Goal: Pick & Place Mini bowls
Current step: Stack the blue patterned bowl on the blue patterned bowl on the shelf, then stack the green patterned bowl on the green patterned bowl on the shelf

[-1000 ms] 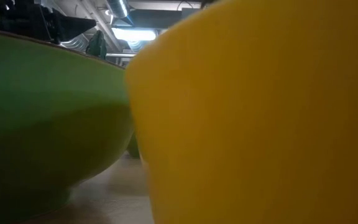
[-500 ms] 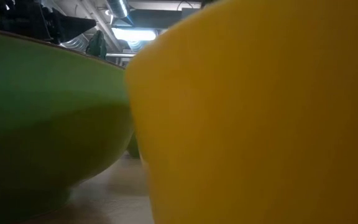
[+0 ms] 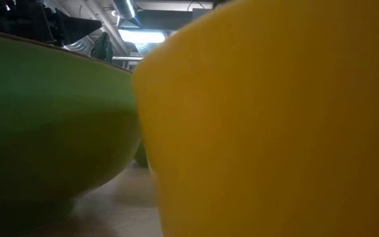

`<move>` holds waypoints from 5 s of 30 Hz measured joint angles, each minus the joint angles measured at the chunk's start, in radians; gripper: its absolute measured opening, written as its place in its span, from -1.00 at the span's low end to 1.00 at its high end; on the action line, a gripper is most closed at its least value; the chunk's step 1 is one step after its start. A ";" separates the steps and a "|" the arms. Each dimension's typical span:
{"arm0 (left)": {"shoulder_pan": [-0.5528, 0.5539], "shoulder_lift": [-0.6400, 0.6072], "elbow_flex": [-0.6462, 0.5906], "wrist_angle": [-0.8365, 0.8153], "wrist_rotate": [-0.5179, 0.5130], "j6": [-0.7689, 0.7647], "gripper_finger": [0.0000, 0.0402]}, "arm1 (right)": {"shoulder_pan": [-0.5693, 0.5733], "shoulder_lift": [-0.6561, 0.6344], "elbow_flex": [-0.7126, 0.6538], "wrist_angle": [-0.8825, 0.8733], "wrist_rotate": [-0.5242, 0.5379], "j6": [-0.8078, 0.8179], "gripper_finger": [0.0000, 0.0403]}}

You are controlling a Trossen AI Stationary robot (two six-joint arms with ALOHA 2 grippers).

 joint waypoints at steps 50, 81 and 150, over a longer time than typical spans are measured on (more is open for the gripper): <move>0.000 0.000 0.000 0.000 0.007 -0.010 -0.99 | 0.189 -0.002 0.022 -0.030 -0.082 -0.027 -0.99; 0.000 0.000 0.000 -0.019 0.079 -0.142 -0.99 | 0.789 -1.029 -0.596 0.777 -0.756 0.122 -0.98; -0.649 0.997 1.298 -1.610 -0.278 -0.882 -0.98 | 0.714 -1.806 -1.459 1.189 -0.738 0.250 -0.97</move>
